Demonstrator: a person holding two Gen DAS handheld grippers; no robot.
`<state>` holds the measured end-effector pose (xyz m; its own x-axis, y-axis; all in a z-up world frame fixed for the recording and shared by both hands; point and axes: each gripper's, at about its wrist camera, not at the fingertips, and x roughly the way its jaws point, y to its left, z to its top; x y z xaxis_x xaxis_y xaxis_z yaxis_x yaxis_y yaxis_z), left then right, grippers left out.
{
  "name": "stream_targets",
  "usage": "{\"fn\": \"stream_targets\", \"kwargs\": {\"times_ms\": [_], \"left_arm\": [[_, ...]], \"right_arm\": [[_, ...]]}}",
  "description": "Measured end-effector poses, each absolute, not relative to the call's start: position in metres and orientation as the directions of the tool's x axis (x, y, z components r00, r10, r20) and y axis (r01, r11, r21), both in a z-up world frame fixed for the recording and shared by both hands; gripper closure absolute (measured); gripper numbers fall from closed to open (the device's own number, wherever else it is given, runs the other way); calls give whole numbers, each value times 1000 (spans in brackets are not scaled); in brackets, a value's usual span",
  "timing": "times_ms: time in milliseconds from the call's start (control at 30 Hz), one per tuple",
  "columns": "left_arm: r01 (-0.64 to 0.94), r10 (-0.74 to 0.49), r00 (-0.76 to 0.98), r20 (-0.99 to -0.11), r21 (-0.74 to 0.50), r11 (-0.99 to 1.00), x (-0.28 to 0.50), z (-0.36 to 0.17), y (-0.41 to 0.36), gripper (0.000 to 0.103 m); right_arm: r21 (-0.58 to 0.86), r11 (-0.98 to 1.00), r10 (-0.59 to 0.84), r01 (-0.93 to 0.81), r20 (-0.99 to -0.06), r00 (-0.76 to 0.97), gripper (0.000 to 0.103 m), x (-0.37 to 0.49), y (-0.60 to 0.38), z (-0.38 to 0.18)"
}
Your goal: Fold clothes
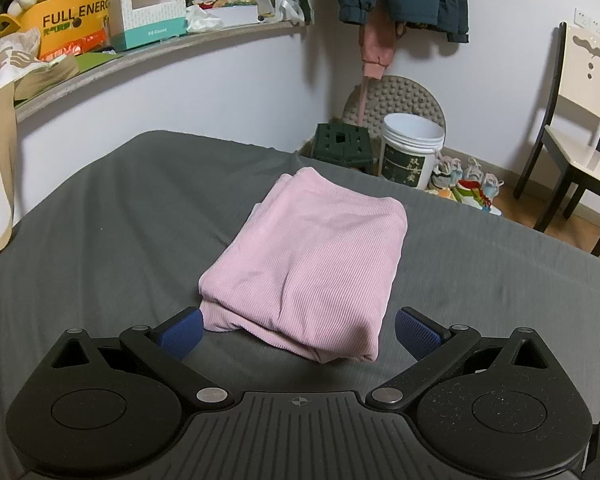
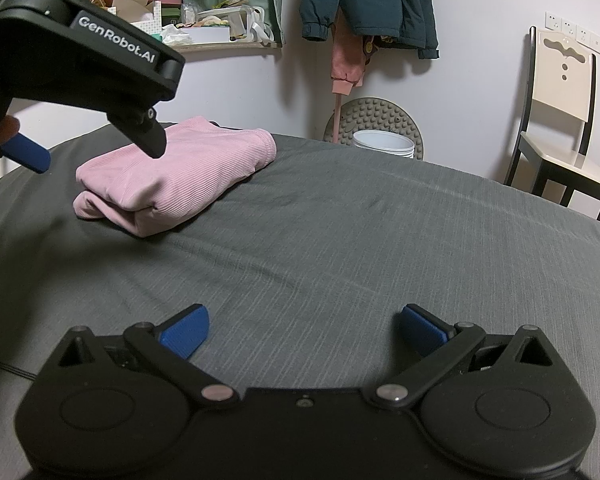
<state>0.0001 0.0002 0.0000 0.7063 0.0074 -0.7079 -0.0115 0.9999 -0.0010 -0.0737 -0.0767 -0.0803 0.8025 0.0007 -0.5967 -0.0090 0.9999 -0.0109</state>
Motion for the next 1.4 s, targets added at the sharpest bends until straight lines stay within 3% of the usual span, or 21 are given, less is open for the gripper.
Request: {"fn": "stream_targets", "kwargs": {"times_ms": [1400], "left_arm": [[-11,7,700,-714,-2,1000,1,-1,1,1]], "right_arm": [[-11,1000,2,-10,-597,802,0,-74,-81,-80]]}}
